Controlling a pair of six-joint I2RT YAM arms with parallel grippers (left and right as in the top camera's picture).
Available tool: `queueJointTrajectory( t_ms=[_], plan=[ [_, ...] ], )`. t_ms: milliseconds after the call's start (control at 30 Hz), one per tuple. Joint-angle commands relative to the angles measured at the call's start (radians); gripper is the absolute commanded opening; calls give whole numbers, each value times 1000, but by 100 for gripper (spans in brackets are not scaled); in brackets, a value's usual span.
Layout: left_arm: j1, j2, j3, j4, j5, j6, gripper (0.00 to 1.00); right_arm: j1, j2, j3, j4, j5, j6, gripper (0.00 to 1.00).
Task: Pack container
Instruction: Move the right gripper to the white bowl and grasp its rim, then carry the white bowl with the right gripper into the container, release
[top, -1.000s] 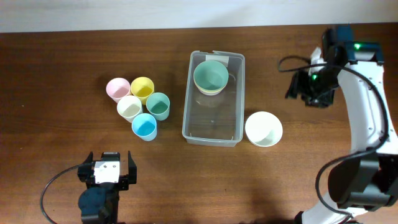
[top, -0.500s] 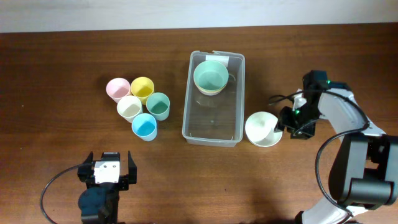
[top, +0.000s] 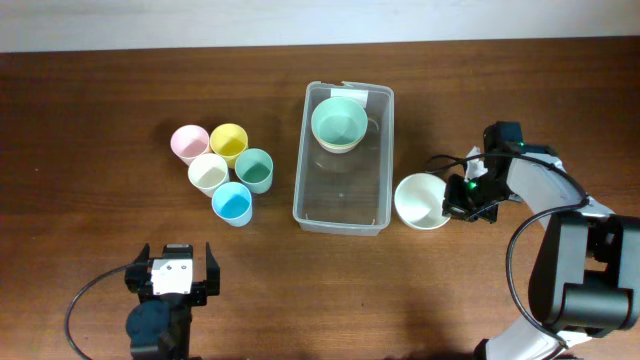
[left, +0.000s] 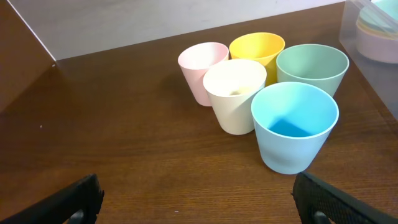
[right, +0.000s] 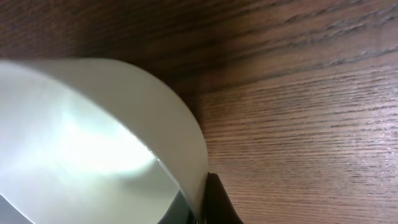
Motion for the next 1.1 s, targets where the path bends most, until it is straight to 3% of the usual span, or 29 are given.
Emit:
queueJointTrajectory(
  t_ms=[0, 333, 533, 867, 1067],
  plan=[
    [-5, -8, -6, 3, 14, -9, 100, -7, -13, 23, -6, -68, 0, 4],
    [-5, -8, -6, 3, 14, -9, 100, -1, -259, 252, -61, -306, 45, 4],
    [-5, -8, -6, 3, 14, -9, 100, 100, -330, 407, -61, -325, 85, 4],
    [-5, -8, -6, 3, 14, -9, 100, 343, -200, 432, 131, -68, 193, 4],
    [-5, -8, -6, 3, 14, -9, 100, 369, 1, 433, 324, -41, 196, 4]
  ],
)
